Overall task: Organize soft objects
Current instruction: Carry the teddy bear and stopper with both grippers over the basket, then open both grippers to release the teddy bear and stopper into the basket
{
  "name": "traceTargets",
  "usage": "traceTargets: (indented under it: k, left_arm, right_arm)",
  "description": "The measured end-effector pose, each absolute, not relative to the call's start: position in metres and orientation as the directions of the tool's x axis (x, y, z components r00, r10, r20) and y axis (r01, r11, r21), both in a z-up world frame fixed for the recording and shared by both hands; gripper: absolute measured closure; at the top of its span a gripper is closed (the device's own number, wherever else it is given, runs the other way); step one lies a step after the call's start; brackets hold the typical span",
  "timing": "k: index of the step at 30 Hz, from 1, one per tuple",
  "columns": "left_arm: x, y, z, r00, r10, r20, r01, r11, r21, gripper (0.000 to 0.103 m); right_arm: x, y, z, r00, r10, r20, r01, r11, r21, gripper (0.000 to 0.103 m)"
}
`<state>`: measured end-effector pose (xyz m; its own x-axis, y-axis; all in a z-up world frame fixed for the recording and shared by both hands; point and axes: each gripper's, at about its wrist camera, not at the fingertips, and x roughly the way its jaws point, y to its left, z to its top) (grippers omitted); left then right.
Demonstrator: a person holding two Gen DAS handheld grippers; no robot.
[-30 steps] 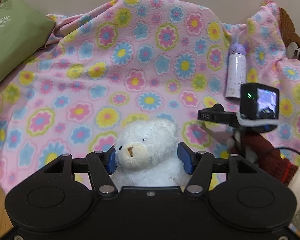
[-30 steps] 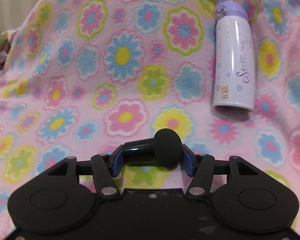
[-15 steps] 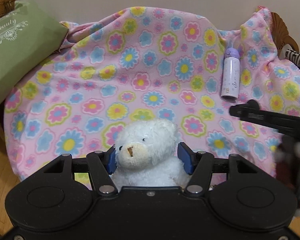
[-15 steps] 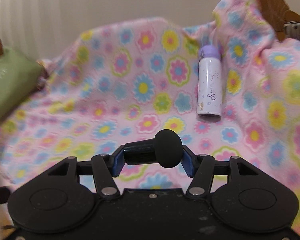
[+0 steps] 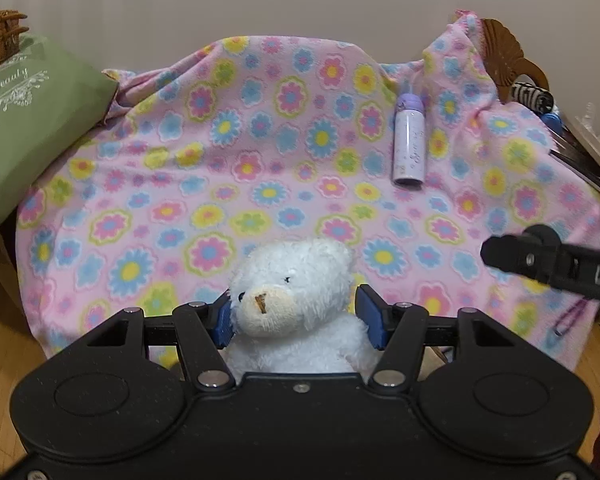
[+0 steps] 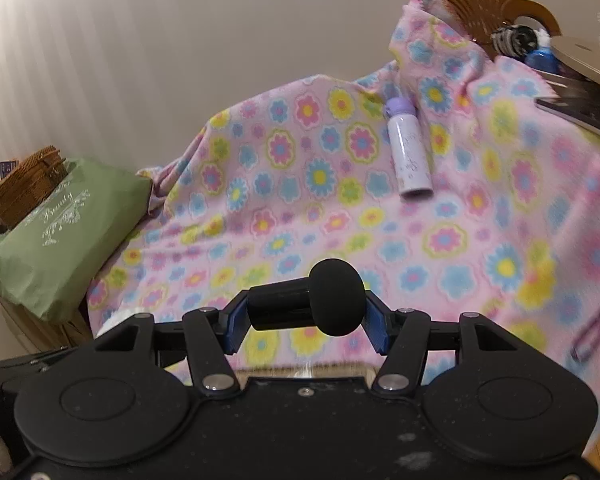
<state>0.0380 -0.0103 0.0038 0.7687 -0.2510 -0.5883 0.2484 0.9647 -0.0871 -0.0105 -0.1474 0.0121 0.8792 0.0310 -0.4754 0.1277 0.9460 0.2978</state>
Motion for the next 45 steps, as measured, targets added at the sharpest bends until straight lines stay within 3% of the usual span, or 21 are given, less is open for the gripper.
traceTargets:
  k: [9,24,37,39,41,45]
  left_arm:
    - [0.022,-0.006,0.0,0.763,-0.255,-0.594,0.235,0.966,-0.112,0.046]
    - [0.033,-0.004,-0.022,0.708,-0.212,-0.674,0.189,0.976,-0.109,0.046]
    - [0.042,-0.003,-0.027,0.693,-0.228,-0.684,0.184,0.973,-0.138,0.044]
    - [0.045,-0.004,-0.027,0.691,-0.235,-0.684,0.188,0.972,-0.144,0.041]
    - [0.047,-0.004,-0.028,0.688,-0.246,-0.683,0.187,0.969,-0.16,0.029]
    - [0.047,-0.002,-0.028,0.69,-0.25,-0.68,0.181,0.968,-0.172,0.029]
  right_arm:
    - [-0.05,-0.133,0.003,0.845,0.051,-0.533,0.132,0.945,0.3,0.045]
    - [-0.035,-0.13,-0.015,0.761,0.058,-0.646,0.18,0.938,0.297,0.045]
    - [-0.028,-0.121,-0.013,0.759,0.077,-0.647,0.135,0.953,0.272,0.045]
    - [-0.026,-0.121,-0.014,0.758,0.086,-0.646,0.129,0.952,0.277,0.044]
    - [-0.026,-0.121,-0.014,0.761,0.094,-0.641,0.119,0.952,0.282,0.044]
    - [-0.028,-0.123,-0.013,0.768,0.096,-0.633,0.112,0.953,0.281,0.041]
